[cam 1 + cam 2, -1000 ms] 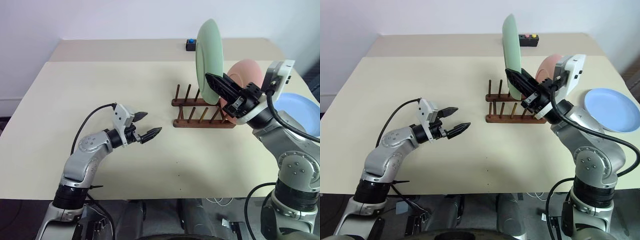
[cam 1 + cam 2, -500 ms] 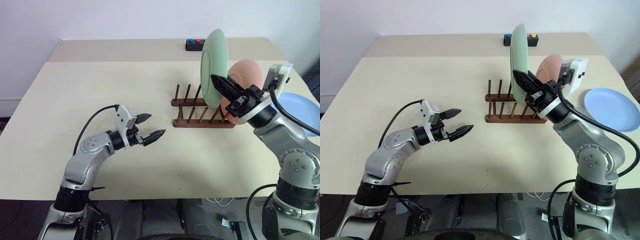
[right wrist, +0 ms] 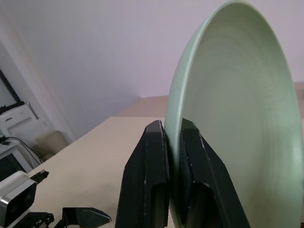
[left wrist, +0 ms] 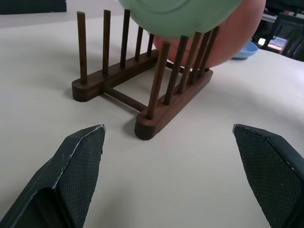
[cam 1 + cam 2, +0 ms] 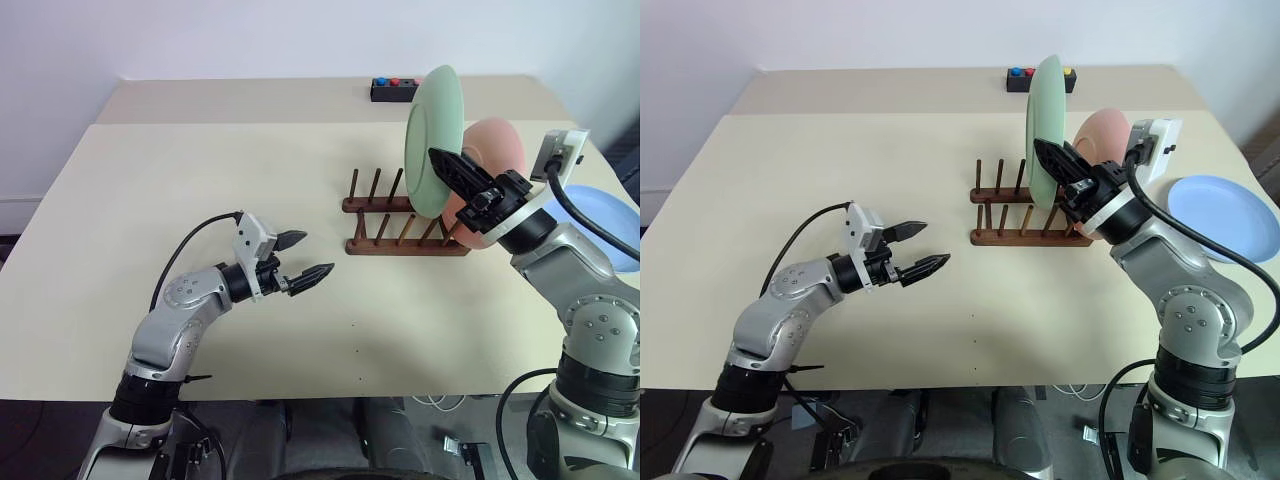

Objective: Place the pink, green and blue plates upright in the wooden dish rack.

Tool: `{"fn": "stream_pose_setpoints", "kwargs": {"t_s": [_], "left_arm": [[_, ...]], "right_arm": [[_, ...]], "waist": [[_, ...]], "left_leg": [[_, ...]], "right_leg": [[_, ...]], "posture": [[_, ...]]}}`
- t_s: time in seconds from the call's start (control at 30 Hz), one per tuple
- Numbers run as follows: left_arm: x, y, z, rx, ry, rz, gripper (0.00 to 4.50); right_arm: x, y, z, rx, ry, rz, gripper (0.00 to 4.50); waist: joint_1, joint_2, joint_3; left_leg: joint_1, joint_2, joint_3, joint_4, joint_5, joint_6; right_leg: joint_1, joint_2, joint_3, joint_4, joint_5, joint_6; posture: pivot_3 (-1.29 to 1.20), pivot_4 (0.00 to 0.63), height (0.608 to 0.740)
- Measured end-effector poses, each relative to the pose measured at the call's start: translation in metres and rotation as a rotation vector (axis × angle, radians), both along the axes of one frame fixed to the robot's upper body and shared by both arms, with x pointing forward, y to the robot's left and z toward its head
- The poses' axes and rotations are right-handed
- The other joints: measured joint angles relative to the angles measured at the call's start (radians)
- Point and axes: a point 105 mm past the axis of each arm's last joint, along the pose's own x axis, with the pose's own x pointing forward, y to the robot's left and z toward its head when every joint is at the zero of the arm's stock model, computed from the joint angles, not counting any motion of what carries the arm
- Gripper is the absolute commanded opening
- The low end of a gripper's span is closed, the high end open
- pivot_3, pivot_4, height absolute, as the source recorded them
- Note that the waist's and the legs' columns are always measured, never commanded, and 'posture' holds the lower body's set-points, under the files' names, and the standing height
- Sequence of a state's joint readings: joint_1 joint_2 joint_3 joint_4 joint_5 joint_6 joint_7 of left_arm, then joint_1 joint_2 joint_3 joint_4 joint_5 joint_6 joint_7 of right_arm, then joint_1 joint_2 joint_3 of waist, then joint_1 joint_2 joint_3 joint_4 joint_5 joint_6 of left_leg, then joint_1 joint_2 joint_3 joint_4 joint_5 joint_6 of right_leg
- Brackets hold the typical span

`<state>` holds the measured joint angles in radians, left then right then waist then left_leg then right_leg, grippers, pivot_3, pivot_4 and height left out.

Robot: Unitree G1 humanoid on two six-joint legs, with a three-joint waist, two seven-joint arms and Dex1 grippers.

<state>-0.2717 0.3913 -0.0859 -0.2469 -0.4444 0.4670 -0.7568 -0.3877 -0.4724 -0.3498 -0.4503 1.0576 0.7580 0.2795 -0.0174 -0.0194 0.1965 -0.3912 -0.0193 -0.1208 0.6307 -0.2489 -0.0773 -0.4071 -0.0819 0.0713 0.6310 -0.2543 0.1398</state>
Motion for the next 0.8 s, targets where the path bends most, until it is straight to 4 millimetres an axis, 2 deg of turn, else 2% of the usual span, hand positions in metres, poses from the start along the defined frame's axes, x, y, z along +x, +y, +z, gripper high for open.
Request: {"fn": "stream_pose_setpoints", "kwargs": {"t_s": [0.07,0.17,0.4,0.63,0.8], "left_arm": [[0.0,-0.0002,0.0001,0.0,-0.001,-0.001,4.42],[0.0,-0.0002,0.0001,0.002,-0.003,0.0,4.5],[0.0002,-0.0008,-0.0006,0.011,-0.007,-0.001,4.5],[0.0009,-0.0018,0.0005,0.013,-0.017,-0.003,4.5],[0.001,-0.0021,-0.0001,0.012,-0.014,-0.004,4.5]], "right_arm": [[0.0001,-0.0001,-0.0003,0.006,0.004,0.002,0.0],[-0.0001,0.0002,0.0,0.012,0.006,0.005,0.97],[0.0005,-0.0008,0.0001,0.016,0.011,-0.004,4.41],[0.0031,-0.0055,-0.0005,-0.011,0.01,-0.041,4.47],[0.0051,-0.0064,-0.0021,-0.091,-0.006,-0.068,4.47]], "waist": [[0.0,0.0,0.0],[0.0,0.0,0.0],[0.0,0.0,0.0],[0.0,0.0,0.0],[0.0,0.0,0.0]], "left_leg": [[0.0,0.0,0.0,0.0,0.0,0.0],[0.0,0.0,0.0,0.0,0.0,0.0],[0.0,0.0,0.0,0.0,0.0,0.0],[0.0,0.0,0.0,0.0,0.0,0.0],[0.0,0.0,0.0,0.0,0.0,0.0]], "right_leg": [[0.0,0.0,0.0,0.0,0.0,0.0],[0.0,0.0,0.0,0.0,0.0,0.0],[0.0,0.0,0.0,0.0,0.0,0.0],[0.0,0.0,0.0,0.0,0.0,0.0],[0.0,0.0,0.0,0.0,0.0,0.0]], "posture": [[0.0,0.15,0.74],[0.0,0.15,0.74],[0.0,0.15,0.74],[0.0,0.15,0.74],[0.0,0.15,0.74]]}}
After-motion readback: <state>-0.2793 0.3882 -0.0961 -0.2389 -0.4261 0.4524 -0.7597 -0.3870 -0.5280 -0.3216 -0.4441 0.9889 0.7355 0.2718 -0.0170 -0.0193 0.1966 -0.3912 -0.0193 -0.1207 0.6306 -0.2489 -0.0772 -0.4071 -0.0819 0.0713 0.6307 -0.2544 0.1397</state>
